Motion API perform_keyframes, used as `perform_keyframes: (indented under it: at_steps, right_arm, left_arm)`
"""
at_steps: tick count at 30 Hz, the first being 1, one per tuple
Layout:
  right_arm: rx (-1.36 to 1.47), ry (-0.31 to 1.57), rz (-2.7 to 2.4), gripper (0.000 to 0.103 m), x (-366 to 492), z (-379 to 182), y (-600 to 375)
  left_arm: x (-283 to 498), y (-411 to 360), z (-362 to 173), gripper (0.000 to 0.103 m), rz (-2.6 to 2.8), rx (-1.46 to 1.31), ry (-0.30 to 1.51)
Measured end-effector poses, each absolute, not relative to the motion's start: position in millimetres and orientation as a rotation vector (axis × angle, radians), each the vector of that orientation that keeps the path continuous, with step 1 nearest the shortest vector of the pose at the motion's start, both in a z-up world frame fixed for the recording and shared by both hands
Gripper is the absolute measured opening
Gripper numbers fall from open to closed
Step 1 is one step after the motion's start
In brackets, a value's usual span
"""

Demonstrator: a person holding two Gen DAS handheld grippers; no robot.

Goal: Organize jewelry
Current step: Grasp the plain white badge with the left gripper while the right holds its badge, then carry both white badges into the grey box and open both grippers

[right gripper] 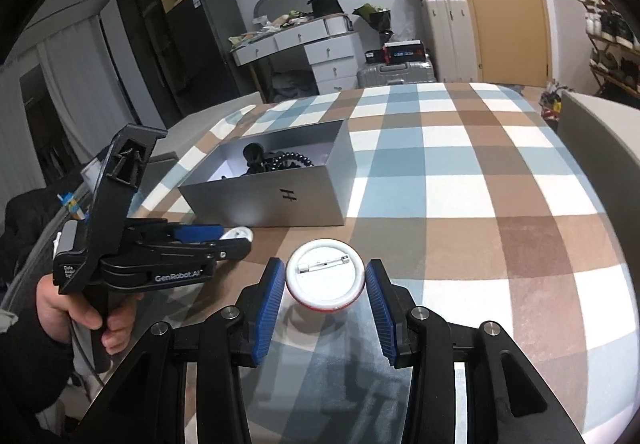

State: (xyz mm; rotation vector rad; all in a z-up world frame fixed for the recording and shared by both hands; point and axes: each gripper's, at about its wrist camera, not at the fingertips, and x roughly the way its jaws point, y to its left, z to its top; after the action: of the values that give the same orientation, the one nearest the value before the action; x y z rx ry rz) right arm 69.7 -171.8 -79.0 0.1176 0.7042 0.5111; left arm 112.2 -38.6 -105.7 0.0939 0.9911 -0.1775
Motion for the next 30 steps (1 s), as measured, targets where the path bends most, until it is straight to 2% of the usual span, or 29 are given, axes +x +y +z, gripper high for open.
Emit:
perform_keyframes:
  at_steps: [6, 14, 30]
  right_arm:
    - [0.104, 0.683, 0.521, 0.041, 65, -73, -168]
    - [0.123, 0.648, 0.563, 0.041, 71, -56, -161]
    - [0.122, 0.594, 0.638, 0.041, 130, -21, -128]
  left_arm:
    - [98, -43, -98, 0.037, -0.209, 0.108, 0.963]
    - [83, -26, -59, 0.037, -0.222, 0.047, 0.855]
    - [117, 7, -26, 0.037, -0.236, -0.056, 0.717]
